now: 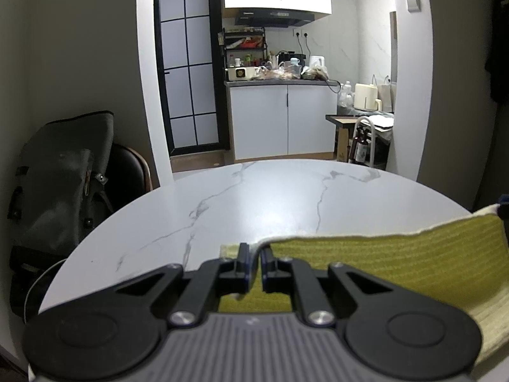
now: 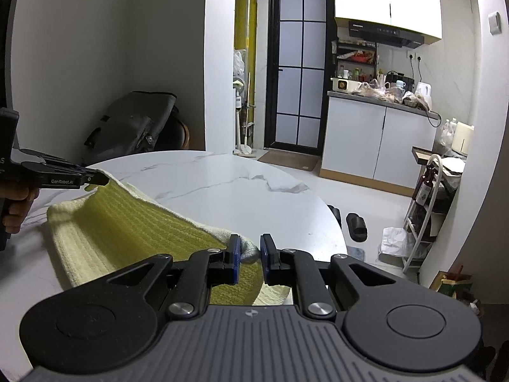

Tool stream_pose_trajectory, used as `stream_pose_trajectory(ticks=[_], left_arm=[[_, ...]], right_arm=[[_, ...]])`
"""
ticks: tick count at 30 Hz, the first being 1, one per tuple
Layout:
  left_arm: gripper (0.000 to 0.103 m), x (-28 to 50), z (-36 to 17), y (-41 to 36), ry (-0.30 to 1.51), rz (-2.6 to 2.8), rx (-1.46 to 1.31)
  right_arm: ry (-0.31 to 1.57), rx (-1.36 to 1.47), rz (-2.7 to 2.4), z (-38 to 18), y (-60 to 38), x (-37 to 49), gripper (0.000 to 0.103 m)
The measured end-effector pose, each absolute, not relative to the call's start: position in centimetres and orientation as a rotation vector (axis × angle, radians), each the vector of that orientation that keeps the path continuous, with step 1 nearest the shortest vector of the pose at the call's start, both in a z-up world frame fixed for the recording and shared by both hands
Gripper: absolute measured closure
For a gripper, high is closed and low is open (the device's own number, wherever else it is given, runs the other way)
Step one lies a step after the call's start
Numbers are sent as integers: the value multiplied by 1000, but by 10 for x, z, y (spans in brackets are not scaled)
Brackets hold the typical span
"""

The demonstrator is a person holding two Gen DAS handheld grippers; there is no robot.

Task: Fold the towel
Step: 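Lower the held edge onto the towel and open both grippers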

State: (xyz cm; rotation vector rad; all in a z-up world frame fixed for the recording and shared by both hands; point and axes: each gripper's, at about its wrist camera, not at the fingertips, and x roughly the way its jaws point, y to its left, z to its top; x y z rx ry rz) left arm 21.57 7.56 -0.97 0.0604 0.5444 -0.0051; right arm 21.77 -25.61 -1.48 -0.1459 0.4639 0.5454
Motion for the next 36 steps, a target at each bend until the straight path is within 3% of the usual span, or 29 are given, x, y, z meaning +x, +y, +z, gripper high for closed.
stream_pose_trajectory(ticks=[21, 28, 33, 36], left_arm=[[92, 242, -26, 81, 597, -13, 58], [85, 248, -32, 81, 612, -5, 59], [73, 247, -31, 87, 610, 14, 42], [72, 246, -32, 91, 613, 18, 33]], right_arm=[[514, -134, 516, -40, -249, 246, 88], [535, -118, 498, -48, -250, 256, 87], [526, -101, 468, -48, -250, 259, 86], [519, -98, 451, -46, -250, 258, 79]])
